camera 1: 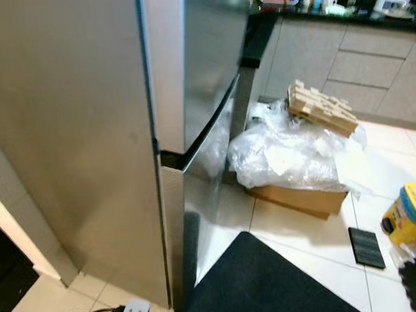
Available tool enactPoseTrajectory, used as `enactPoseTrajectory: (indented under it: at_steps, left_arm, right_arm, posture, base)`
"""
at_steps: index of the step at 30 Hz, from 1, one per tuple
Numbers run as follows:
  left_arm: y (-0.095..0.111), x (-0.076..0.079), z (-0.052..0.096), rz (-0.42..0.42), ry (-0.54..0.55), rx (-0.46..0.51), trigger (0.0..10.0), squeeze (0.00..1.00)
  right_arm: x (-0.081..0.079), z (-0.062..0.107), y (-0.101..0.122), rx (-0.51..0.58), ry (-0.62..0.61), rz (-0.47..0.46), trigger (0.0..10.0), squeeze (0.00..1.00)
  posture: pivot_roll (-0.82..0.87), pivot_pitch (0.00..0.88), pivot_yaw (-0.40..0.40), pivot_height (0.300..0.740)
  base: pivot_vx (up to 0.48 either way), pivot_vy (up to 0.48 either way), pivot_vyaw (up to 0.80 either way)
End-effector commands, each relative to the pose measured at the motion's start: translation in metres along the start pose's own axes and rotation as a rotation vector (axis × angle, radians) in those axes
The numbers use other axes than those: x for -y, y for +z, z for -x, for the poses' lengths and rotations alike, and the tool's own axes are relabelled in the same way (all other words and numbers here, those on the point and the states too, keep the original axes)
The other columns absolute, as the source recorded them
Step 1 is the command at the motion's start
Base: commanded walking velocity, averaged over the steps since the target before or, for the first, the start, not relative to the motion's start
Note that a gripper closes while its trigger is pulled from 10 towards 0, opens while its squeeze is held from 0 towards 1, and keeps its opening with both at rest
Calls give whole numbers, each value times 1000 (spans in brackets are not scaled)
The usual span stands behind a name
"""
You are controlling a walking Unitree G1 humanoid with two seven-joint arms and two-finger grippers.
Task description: Restocking fridge
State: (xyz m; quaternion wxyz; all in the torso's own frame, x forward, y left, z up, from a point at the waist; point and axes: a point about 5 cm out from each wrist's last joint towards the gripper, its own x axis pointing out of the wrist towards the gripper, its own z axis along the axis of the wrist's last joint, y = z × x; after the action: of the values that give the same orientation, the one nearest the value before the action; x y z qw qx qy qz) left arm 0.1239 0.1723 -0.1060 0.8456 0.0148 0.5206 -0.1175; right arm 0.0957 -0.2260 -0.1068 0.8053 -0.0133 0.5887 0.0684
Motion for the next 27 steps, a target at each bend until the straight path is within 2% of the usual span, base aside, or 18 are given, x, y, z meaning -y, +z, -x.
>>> enactPoseTrajectory:
  at_steps: [1,9,13,27]
  left_arm:
    - [-22,5,3,-1,-15,-90,10000,0]
    - [-23,6,3,2,-34,-101,10000,0]
    - [-25,7,3,-5,-37,-107,10000,0]
    - [-25,4,4,16,-15,-106,10000,0]
  right_arm:
    - [4,1,4,13,-8,-1,10000,0]
    - [3,1,5,14,-3,-3,10000,0]
    - [3,0,5,15,-1,-2,10000,0]
    - [3,1,4,13,5,4,10000,0]
  posture:
    - [50,0,-55,740]
    - [47,0,-55,740]
    - [47,0,-56,740]
    - [47,0,-56,740]
  base:
    - [0,0,0]
    - [0,0,0]
    - [0,-480,0]
    - [0,0,0]
